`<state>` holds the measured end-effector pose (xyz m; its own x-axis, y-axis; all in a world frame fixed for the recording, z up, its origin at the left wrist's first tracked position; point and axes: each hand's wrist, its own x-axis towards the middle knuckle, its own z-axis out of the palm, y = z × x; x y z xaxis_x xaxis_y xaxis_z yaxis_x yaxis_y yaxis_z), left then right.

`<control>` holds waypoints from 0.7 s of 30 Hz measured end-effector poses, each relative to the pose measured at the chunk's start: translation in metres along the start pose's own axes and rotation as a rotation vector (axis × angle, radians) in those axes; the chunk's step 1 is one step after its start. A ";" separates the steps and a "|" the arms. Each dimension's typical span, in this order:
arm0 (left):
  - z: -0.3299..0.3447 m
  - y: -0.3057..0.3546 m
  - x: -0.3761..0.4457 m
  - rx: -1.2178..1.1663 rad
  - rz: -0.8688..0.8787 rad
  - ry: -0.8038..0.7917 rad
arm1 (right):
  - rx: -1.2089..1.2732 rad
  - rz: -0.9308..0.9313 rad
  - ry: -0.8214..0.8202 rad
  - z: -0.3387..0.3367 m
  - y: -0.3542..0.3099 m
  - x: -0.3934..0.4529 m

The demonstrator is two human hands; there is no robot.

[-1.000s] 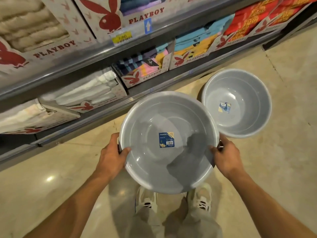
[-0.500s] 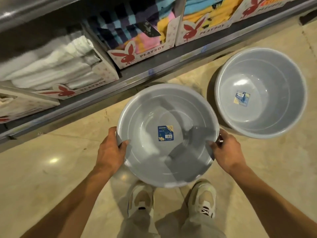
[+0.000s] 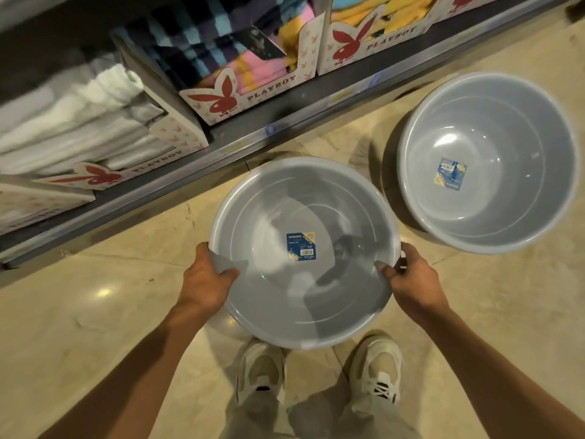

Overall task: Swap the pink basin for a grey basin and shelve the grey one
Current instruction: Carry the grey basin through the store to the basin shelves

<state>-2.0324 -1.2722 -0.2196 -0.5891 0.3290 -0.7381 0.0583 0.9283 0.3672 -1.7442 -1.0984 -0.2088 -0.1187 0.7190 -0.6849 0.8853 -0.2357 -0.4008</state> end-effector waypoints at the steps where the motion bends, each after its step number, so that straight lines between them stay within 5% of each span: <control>1: 0.000 -0.002 0.003 -0.015 -0.022 -0.004 | 0.035 0.025 -0.030 0.001 0.001 0.000; 12: -0.022 0.012 -0.028 -0.001 0.087 0.016 | 0.055 0.021 -0.076 -0.034 -0.004 -0.010; 21: -0.063 0.119 -0.099 0.016 0.254 0.000 | 0.122 -0.010 0.035 -0.142 -0.027 -0.056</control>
<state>-2.0182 -1.2056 -0.0671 -0.5544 0.5516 -0.6232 0.2169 0.8187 0.5317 -1.6974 -1.0388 -0.0733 -0.1095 0.7434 -0.6598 0.8228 -0.3047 -0.4798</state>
